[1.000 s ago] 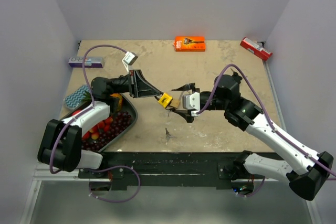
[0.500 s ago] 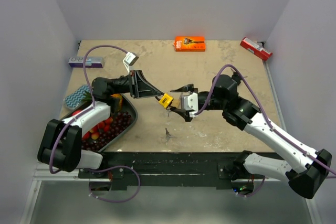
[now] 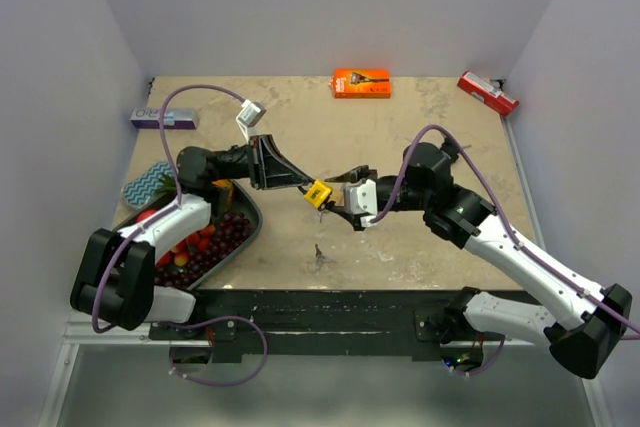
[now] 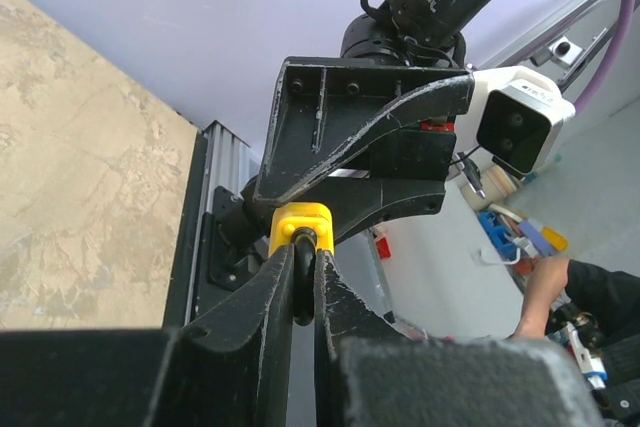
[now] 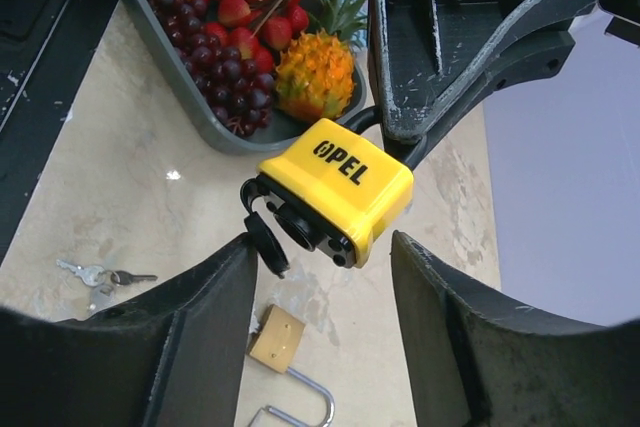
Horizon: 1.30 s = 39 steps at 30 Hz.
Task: Lock with the key
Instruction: Adjust the lock.
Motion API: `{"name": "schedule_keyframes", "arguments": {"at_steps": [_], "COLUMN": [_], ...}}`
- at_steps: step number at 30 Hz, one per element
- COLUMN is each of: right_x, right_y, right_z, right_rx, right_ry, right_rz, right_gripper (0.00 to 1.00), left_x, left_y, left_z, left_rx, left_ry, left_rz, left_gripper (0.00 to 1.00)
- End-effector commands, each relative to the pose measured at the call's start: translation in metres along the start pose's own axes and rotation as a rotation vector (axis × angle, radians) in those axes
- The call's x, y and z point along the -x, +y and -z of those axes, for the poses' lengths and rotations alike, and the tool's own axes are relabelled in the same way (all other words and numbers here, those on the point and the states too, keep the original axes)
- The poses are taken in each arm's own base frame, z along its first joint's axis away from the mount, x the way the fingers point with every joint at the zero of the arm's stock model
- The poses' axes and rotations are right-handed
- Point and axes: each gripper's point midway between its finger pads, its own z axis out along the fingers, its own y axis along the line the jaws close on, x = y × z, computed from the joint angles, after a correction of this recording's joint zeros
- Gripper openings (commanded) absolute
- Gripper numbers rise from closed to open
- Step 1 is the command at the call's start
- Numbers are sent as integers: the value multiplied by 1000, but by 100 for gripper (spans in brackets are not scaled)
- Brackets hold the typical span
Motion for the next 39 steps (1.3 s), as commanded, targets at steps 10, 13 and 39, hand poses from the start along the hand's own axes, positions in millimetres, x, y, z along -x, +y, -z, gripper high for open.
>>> {"name": "schedule_keyframes", "arguments": {"at_steps": [10, 13, 39], "right_x": [17, 18, 38], "right_y": [-13, -12, -58], "right_z": [-4, -4, -9], "right_rx": [5, 9, -258], "right_ry": [-46, -48, -194], "right_rz": [39, 31, -251], "right_gripper": [47, 43, 27], "left_x": [-9, -10, -12], "left_y": [-13, -12, 0], "left_z": [-10, -11, -23], "left_rx": [-18, -10, 50], "left_ry": [50, 57, 21], "left_rz": [-143, -154, -143], "left_gripper": [0, 0, 0]}}
